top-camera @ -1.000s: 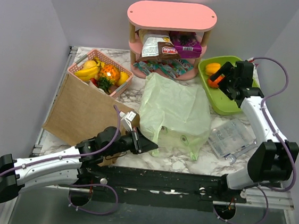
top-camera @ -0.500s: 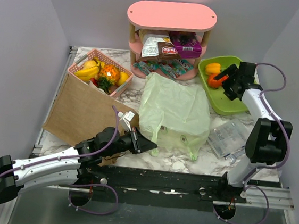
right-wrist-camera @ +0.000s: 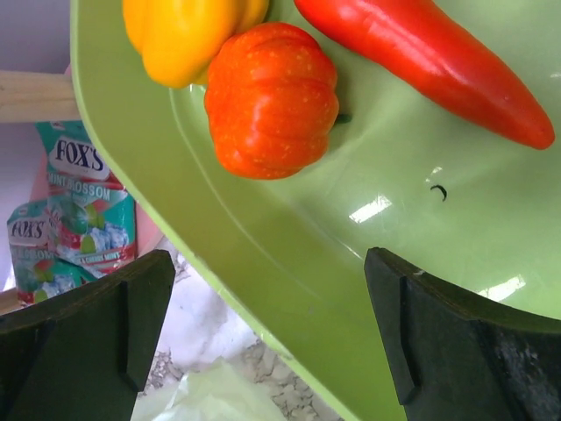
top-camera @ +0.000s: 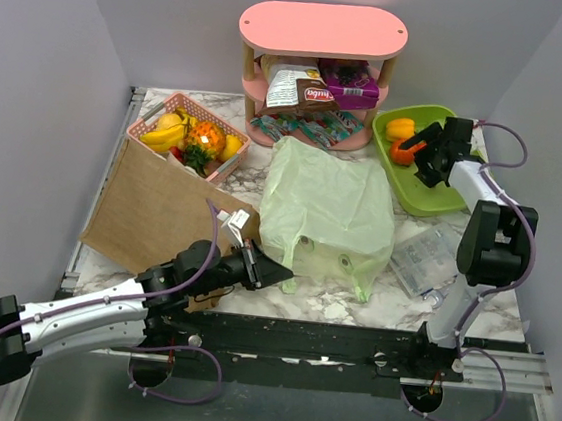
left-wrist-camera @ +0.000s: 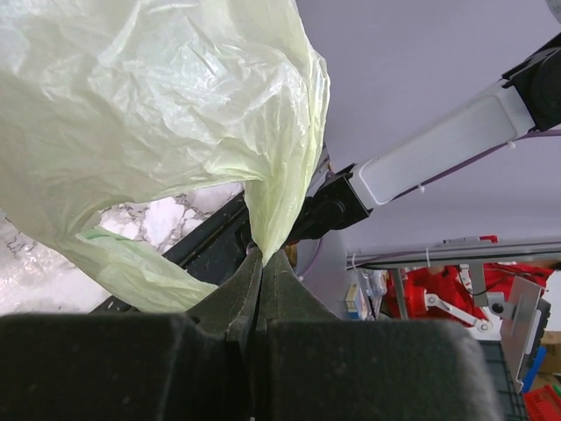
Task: Place the food into the grocery bag and tie it
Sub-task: Pick up the fake vegetable from the bin.
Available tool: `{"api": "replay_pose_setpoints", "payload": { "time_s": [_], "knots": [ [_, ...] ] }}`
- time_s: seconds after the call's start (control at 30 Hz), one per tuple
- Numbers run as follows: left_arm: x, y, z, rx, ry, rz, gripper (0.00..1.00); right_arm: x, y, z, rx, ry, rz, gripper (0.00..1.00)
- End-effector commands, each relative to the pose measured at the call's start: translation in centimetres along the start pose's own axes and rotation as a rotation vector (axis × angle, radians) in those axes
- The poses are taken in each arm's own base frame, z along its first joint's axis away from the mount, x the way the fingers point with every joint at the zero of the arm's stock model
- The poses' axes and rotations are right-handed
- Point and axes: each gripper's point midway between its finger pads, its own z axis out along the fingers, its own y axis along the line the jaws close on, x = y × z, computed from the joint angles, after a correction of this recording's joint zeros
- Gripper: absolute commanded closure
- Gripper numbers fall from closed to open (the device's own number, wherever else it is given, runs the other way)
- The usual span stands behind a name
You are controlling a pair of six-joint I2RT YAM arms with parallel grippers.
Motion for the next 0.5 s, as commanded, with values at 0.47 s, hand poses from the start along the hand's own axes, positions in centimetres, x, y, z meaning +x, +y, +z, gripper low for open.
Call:
{"api": "replay_pose_setpoints", "payload": {
  "time_s": [0.47],
  "knots": [
    [-0.7,1.9,-0.7,-0.057,-0.068,-0.008,1.00,-0.9,-0.4,6.0,-0.050,0.014,0.127,0.02]
  ]
}}
